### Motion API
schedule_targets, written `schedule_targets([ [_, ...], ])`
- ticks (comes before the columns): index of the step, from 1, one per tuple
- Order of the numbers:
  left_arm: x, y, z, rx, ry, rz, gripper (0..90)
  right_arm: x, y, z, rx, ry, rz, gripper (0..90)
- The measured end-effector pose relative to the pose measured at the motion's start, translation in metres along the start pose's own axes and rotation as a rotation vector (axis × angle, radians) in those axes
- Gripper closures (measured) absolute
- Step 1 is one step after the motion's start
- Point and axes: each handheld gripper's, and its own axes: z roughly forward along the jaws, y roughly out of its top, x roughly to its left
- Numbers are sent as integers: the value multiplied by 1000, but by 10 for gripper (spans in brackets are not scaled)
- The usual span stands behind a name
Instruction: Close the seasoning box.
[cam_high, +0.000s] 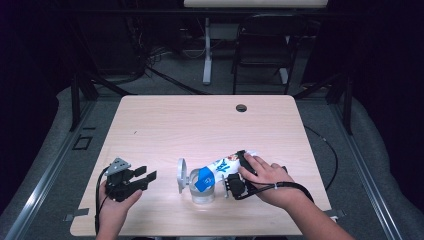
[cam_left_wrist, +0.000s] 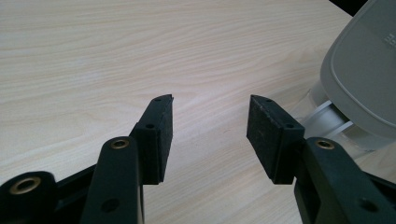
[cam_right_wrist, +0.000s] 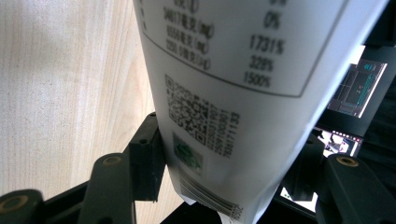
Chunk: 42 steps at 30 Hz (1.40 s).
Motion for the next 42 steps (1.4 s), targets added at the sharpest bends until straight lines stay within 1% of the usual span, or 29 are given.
schedule_targets([
  [11, 0, 0, 0, 0, 0, 0, 512, 0, 0, -1, 1, -1, -4, 422],
  [42, 1, -1, 0, 1, -3, 1, 510, -3, 1, -3, 17, -9, -33, 423],
])
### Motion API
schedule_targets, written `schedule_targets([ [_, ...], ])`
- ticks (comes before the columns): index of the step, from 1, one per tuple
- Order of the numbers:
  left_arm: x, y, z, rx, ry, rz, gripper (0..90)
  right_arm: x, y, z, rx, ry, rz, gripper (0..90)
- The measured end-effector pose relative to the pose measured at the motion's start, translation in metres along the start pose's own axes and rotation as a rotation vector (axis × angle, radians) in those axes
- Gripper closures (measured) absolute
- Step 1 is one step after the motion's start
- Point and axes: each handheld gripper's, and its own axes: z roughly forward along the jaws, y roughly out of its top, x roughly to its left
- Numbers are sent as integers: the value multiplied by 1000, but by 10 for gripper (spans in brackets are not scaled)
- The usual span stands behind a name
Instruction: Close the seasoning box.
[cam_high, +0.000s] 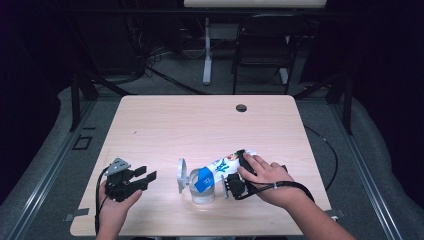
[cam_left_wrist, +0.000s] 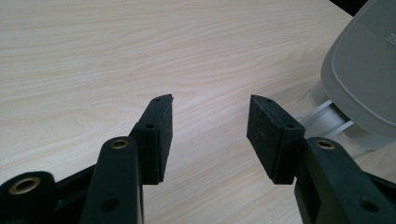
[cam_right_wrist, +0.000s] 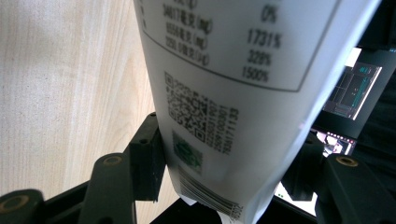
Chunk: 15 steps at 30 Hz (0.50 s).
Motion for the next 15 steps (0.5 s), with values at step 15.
schedule_targets([
  [15, 0, 0, 0, 3, 3, 0, 508, -1, 0, -1, 2, -12, -14, 424],
])
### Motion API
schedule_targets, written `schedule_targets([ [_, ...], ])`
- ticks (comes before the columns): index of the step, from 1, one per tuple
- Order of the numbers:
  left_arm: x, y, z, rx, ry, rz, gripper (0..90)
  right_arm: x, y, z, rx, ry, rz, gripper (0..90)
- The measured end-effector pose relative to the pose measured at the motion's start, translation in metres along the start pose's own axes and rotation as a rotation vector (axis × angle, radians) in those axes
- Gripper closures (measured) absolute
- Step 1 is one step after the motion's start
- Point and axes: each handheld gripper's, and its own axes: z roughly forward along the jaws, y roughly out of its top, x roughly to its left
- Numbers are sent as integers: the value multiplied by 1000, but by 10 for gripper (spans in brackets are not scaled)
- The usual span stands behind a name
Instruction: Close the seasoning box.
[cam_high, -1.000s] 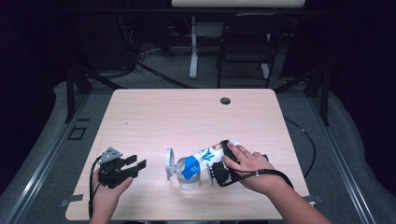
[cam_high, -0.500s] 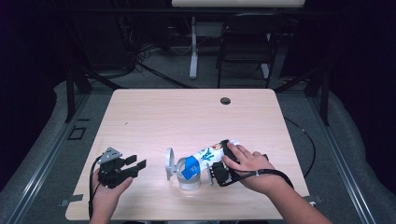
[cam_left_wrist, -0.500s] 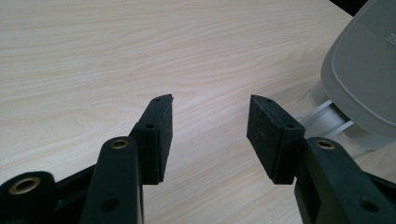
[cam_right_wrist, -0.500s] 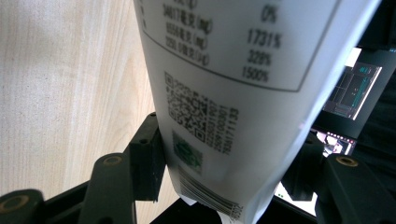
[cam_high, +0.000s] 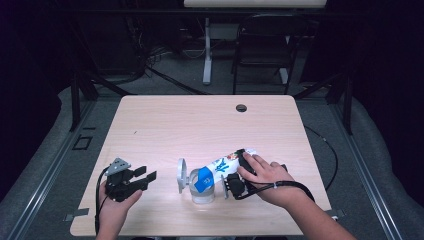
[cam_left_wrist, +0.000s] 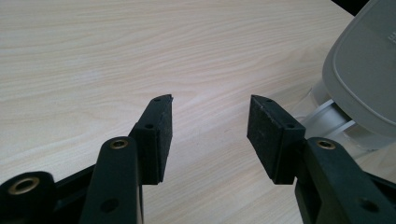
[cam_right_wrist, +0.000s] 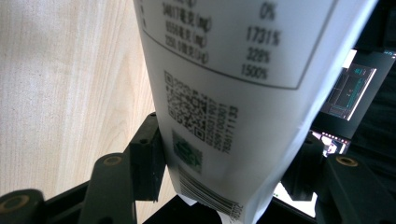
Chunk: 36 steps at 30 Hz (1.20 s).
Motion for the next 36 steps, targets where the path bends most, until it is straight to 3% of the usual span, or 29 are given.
schedule_targets([
  [9, 0, 0, 0, 0, 0, 0, 507, -1, 1, -2, 14, -11, -27, 426],
  [36, 0, 0, 0, 1, 1, 0, 507, -2, 1, -2, 13, -13, -41, 426],
])
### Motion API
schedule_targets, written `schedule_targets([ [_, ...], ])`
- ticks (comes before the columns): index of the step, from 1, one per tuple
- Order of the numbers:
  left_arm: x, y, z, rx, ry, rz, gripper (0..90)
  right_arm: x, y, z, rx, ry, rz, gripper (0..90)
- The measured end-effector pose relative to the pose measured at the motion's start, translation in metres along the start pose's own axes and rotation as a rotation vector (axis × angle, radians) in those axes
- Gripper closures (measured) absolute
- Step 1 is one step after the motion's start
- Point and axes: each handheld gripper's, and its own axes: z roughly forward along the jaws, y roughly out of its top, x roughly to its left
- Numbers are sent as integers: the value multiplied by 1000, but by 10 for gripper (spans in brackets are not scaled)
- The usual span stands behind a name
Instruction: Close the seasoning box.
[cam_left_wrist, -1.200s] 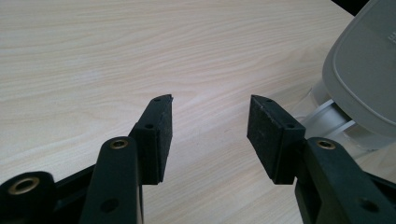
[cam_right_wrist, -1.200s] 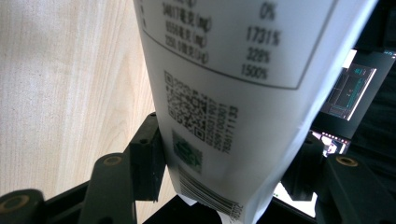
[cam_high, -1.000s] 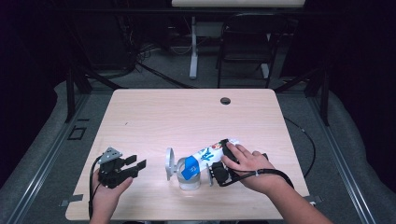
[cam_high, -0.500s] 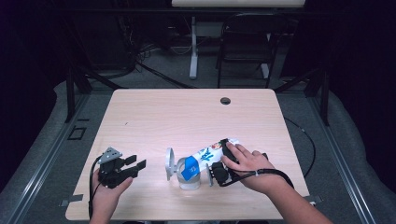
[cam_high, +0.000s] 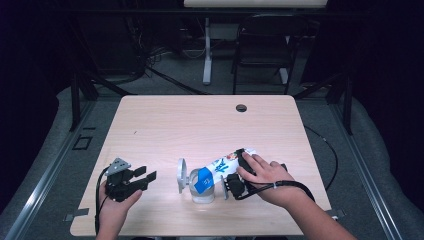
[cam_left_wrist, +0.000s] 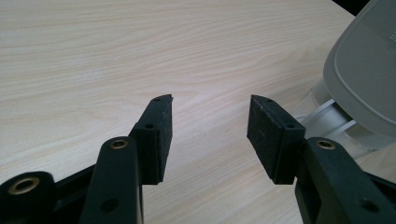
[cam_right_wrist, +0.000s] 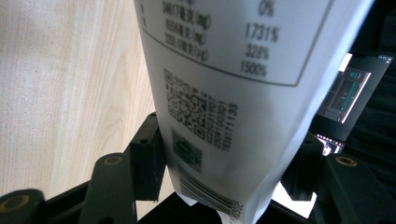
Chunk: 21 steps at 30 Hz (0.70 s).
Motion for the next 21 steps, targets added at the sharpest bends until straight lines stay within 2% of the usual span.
schedule_targets([
  [7, 0, 0, 0, -2, -1, -2, 506, 1, 0, 1, -15, -2, 6, 427],
  [18, 0, 0, 0, 6, -2, 3, 506, -1, 1, -1, 2, -4, -11, 428],
  [21, 0, 0, 0, 6, -2, 0, 506, 0, 1, 0, -9, -4, -3, 428],
])
